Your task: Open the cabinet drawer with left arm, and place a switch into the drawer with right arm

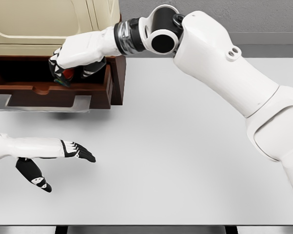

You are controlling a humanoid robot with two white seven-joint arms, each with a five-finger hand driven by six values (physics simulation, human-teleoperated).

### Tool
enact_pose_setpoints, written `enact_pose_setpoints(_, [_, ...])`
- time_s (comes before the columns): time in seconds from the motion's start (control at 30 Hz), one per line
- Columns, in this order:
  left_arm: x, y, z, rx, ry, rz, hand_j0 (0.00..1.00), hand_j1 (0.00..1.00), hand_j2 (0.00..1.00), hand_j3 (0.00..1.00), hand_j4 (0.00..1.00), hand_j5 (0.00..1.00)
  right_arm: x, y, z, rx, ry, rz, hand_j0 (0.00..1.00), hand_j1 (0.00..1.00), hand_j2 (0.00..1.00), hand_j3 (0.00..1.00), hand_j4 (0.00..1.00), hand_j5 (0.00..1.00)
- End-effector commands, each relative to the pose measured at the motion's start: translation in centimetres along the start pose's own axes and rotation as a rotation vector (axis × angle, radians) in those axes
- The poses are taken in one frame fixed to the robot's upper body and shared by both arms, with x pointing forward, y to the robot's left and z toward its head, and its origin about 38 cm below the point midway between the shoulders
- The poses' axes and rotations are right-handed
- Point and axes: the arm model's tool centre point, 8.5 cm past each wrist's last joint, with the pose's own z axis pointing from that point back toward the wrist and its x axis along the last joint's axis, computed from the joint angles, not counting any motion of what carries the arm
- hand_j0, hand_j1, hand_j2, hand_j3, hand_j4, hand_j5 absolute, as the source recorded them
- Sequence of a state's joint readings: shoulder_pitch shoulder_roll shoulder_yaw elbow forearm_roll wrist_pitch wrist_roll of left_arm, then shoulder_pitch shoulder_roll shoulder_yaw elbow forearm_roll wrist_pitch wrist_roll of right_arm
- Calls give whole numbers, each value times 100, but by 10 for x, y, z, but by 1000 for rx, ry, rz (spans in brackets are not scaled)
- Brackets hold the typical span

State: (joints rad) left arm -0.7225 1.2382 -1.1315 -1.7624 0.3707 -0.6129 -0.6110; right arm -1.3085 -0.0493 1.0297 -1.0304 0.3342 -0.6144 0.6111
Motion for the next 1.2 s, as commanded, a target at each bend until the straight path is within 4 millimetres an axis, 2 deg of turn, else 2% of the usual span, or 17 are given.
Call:
enact_pose_setpoints(0.0, [0, 1, 1, 5, -1, 6, 100, 100, 100, 100, 100, 100, 1, -2, -1, -7, -4, -1, 79, 79, 79, 79, 79, 79])
enact_pose_setpoints(0.13, [0, 1, 2, 5, 4, 6, 100, 100, 100, 100, 100, 100, 2, -6, 1, -12, -3, 6, 79, 79, 79, 79, 79, 79])
enact_pose_setpoints(0.23, [0, 1, 2, 5, 4, 6, 100, 100, 100, 100, 100, 100, 6, -24, 11, -61, -8, 34, 79, 79, 79, 79, 79, 79])
enact_pose_setpoints(0.3, [0, 1, 2, 5, 4, 6, 100, 100, 100, 100, 100, 100, 8, -29, 14, -76, -12, 45, 79, 79, 79, 79, 79, 79])
enact_pose_setpoints(0.37, [0, 1, 2, 5, 4, 6, 100, 100, 100, 100, 100, 100, 12, -44, 31, -128, -14, 77, 83, 83, 83, 83, 83, 83])
enact_pose_setpoints(0.4, [0, 1, 2, 5, 4, 6, 100, 100, 100, 100, 100, 100, 15, -45, 41, -140, -11, 97, 86, 86, 86, 86, 86, 86])
enact_pose_setpoints(0.53, [0, 1, 2, 5, 4, 6, 100, 100, 100, 100, 100, 100, 21, -52, 101, -218, 32, 168, 95, 95, 95, 95, 95, 95])
enact_pose_setpoints(0.57, [0, 1, 2, 5, 4, 6, 100, 100, 100, 100, 100, 100, 15, -43, 124, -239, 72, 155, 98, 98, 98, 98, 98, 98])
enact_pose_setpoints(0.67, [0, 1, 2, 5, 4, 6, 100, 100, 100, 100, 100, 100, 4, -9, 168, -240, 158, 109, 100, 100, 100, 100, 100, 100])
enact_pose_setpoints(0.73, [0, 0, 3, 5, 5, 7, 100, 100, 100, 100, 100, 100, -5, 39, 202, -171, 237, 41, 100, 100, 100, 100, 100, 100])
enact_pose_setpoints(0.77, [0, 0, 3, 5, 5, 7, 100, 100, 100, 100, 100, 100, -8, 54, 222, -151, 281, 18, 100, 100, 100, 100, 100, 100])
enact_pose_setpoints(0.83, [0, 0, 3, 5, 7, 7, 100, 100, 100, 100, 100, 100, -16, 90, 277, -196, 414, -70, 100, 100, 100, 100, 100, 100])
enact_pose_setpoints(0.87, [0, 0, 3, 5, 7, 7, 100, 100, 100, 100, 100, 100, -15, 112, 299, -191, 466, -115, 100, 100, 100, 100, 100, 100])
enact_pose_setpoints(0.9, [0, 0, 3, 5, 7, 7, 100, 100, 100, 100, 100, 100, -15, 123, 317, -175, 509, -132, 100, 100, 100, 100, 100, 100])
enact_pose_setpoints(0.93, [0, 0, 3, 5, 7, 7, 100, 100, 100, 100, 100, 100, -20, 135, 329, -176, 545, -170, 100, 100, 100, 100, 100, 100])
enact_pose_setpoints(1.0, [0, 0, 3, 5, 7, 7, 100, 100, 100, 100, 100, 100, -28, 147, 338, -168, 578, -211, 100, 100, 100, 100, 100, 100])
enact_pose_setpoints(1.17, [0, 0, 3, 5, 7, 7, 100, 100, 100, 100, 100, 100, -30, 158, 339, -161, 589, -241, 100, 100, 100, 100, 100, 100])
